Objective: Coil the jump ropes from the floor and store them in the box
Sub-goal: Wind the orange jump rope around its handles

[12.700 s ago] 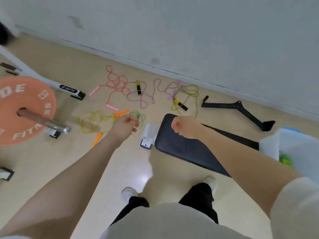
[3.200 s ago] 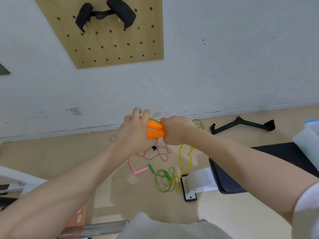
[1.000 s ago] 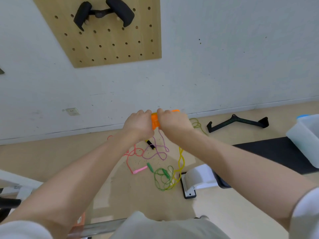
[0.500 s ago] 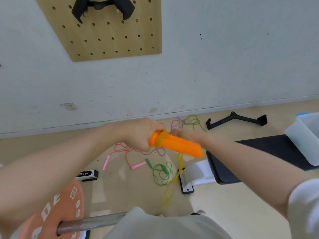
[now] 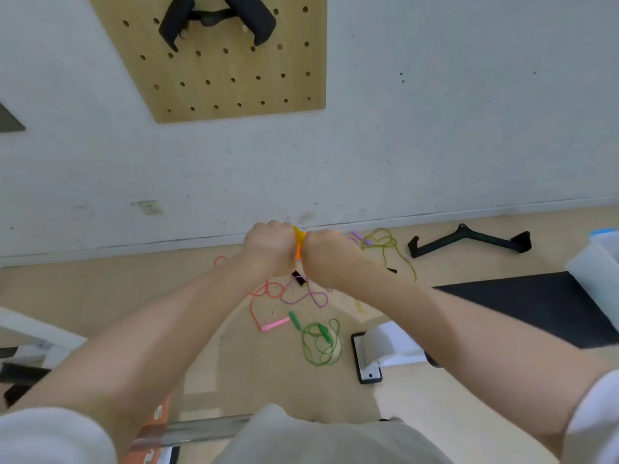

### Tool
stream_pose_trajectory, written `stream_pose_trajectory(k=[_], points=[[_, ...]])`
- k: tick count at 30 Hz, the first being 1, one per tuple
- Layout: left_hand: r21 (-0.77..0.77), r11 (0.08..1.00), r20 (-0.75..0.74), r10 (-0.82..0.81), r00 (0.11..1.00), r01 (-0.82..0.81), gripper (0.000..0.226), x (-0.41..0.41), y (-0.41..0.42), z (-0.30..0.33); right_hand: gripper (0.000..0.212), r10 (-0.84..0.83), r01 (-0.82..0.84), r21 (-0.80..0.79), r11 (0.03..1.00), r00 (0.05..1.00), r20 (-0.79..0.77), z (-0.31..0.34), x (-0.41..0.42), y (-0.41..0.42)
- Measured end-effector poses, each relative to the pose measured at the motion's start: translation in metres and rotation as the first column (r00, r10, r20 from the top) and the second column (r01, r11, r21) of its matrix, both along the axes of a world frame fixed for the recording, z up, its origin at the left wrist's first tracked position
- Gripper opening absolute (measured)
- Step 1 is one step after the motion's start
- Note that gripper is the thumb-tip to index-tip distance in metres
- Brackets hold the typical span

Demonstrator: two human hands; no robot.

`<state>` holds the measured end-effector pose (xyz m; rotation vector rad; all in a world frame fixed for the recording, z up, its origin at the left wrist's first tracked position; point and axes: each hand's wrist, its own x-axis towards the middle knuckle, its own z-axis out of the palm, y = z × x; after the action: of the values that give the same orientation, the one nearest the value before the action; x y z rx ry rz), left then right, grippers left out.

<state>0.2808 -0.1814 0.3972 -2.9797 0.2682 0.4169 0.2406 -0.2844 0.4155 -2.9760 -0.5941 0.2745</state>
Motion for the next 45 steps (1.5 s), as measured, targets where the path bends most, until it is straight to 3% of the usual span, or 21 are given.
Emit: stream_pose_trajectory(k=[2, 4, 6, 8, 12, 14, 16, 18, 21, 24, 26, 28, 32, 34, 37, 39, 42, 45], points=[[-0.153, 0.986, -0.051, 0.052, 0.997, -0.059, 0.01, 0.008, 0.005, 0.003, 0.021, -0.129, 0.17, 0.284, 0.944, 0.979, -0.155, -0.01, 0.0, -0.005], [-0.278, 0.953, -0.1, 0.093, 0.991, -0.118, 0.009, 0.013, 0.011, 0.008, 0.03, -0.111, 0.432, 0.61, 0.664, 0.864, -0.492, -0.022, 0.001, -0.013], [-0.392, 0.903, -0.18, 0.113, 0.977, -0.177, 0.008, 0.013, 0.014, 0.014, 0.037, 0.051, 0.57, 0.724, 0.389, 0.771, -0.635, -0.032, -0.003, -0.023], [-0.516, 0.821, -0.297, 0.097, 0.95, -0.245, 0.014, 0.01, 0.013, 0.017, 0.037, 0.148, 0.561, 0.76, 0.328, 0.764, -0.628, -0.038, -0.005, -0.032], [-0.745, 0.628, -0.39, -0.137, 0.91, -0.225, 0.027, -0.007, 0.006, 0.03, 0.04, 0.232, 0.443, 0.779, 0.443, 0.783, -0.577, -0.04, -0.004, -0.043], [-0.781, 0.618, -0.343, -0.308, 0.888, -0.088, 0.024, -0.015, 0.002, 0.042, 0.042, 0.28, 0.35, 0.755, 0.555, 0.776, -0.565, -0.037, -0.004, -0.049], [-0.729, 0.679, -0.313, -0.442, 0.84, 0.086, 0.024, -0.02, -0.001, 0.053, 0.038, 0.236, 0.199, 0.647, 0.736, 0.82, -0.521, -0.03, -0.001, -0.061], [-0.551, 0.781, -0.301, -0.513, 0.804, 0.293, 0.029, -0.026, -0.005, 0.056, 0.024, 0.178, 0.033, 0.422, 0.906, 0.875, -0.45, -0.025, 0.01, -0.077], [-0.079, 0.837, -0.25, -0.543, 0.802, 0.542, 0.026, -0.037, -0.019, 0.053, 0.027, 0.141, -0.105, 0.122, 0.987, 0.929, -0.343, -0.015, 0.028, -0.092], [0.201, 0.863, -0.108, -0.452, 0.886, 0.464, 0.033, -0.037, -0.033, 0.042, 0.036, 0.102, -0.108, -0.074, 0.991, 0.991, -0.082, 0.007, 0.043, -0.09], [0.31, 0.876, -0.069, -0.367, 0.928, 0.37, 0.036, -0.029, -0.038, 0.032, 0.038, 0.088, -0.088, -0.017, 0.996, 0.996, 0.007, 0.023, 0.045, -0.083], [0.348, 0.9, -0.039, -0.266, 0.963, 0.263, 0.036, -0.022, -0.041, 0.023, 0.037, 0.082, -0.076, 0.083, 0.994, 0.994, -0.07, 0.033, 0.044, -0.076], [0.122, 0.992, 0.03, -0.022, 0.999, 0.018, 0.029, -0.001, -0.045, 0.024, 0.029, 0.028, 0.056, 0.282, 0.958, 0.957, -0.287, 0.027, 0.039, -0.081], [-0.053, 0.996, -0.025, 0.071, 0.997, -0.072, 0.014, 0.01, -0.046, 0.026, 0.027, 0.025, 0.171, 0.445, 0.879, 0.916, -0.401, 0.021, 0.037, -0.094], [-0.275, 0.941, -0.118, 0.171, 0.978, -0.198, 0.01, 0.018, -0.057, 0.027, 0.034, 0.121, 0.301, 0.605, 0.737, 0.822, -0.556, 0.012, 0.036, -0.12], [-0.43, 0.864, -0.159, 0.214, 0.964, -0.263, 0.012, 0.02, -0.07, 0.03, 0.04, 0.234, 0.295, 0.663, 0.688, 0.775, -0.587, 0.007, 0.036, -0.134], [-0.643, 0.706, -0.236, 0.186, 0.954, -0.296, 0.014, 0.019, -0.086, 0.044, 0.045, 0.328, 0.259, 0.692, 0.674, 0.735, -0.594, -0.001, 0.039, -0.15], [-0.657, 0.738, -0.222, 0.002, 0.975, -0.151, 0.029, 0.016, -0.096, 0.055, 0.038, 0.341, 0.23, 0.678, 0.698, 0.726, -0.597, -0.006, 0.047, -0.167]])
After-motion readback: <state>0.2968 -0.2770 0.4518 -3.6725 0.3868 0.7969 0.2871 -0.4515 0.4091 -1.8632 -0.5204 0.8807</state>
